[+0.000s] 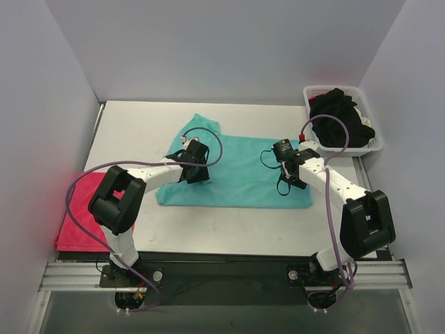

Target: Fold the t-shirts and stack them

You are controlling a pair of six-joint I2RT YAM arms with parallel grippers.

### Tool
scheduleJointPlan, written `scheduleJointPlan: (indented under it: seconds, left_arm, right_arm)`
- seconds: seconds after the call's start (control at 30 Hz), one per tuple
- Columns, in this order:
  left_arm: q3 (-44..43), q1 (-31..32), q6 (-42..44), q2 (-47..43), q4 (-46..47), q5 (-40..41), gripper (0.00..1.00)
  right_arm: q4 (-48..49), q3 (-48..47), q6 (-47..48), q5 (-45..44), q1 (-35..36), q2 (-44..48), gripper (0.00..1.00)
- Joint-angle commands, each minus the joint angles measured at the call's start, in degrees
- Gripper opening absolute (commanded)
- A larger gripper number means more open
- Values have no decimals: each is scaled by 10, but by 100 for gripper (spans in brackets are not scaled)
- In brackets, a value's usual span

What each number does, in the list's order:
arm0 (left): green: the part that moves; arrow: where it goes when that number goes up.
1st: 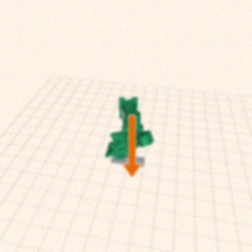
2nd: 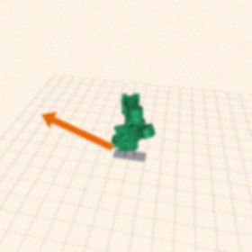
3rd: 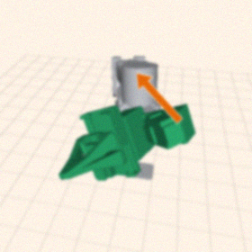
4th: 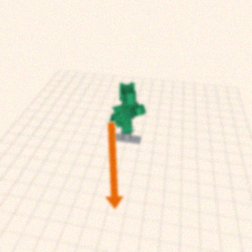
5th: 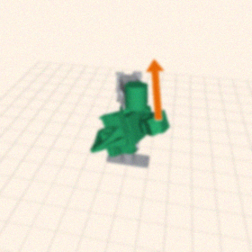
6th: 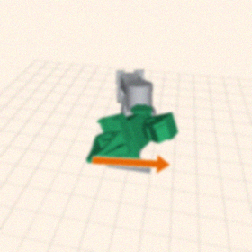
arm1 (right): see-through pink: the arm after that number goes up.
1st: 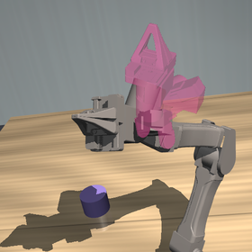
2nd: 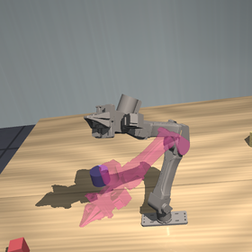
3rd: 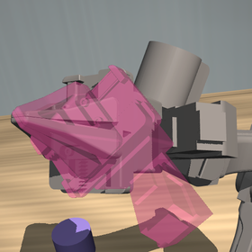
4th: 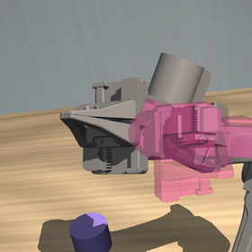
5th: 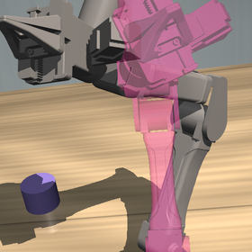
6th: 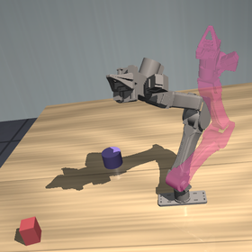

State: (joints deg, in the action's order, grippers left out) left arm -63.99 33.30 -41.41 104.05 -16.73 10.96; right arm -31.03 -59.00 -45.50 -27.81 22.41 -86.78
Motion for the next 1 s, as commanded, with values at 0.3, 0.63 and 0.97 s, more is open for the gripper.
scheduleJointPlan:
  seconds: [0.3,0.63,0.97]
  left_arm:
    - [-76,0,60,26,87,56,47]
    - [-40,-15,39,-55,25,103,45]
    - [31,-22,30,-119,-30,90,45]
  right_arm:
    - [-27,-5,2,-24,-6,2,41]
    - [-27,-24,23,-3,31,-4,40]
    - [-27,-32,11,3,54,-24,39]
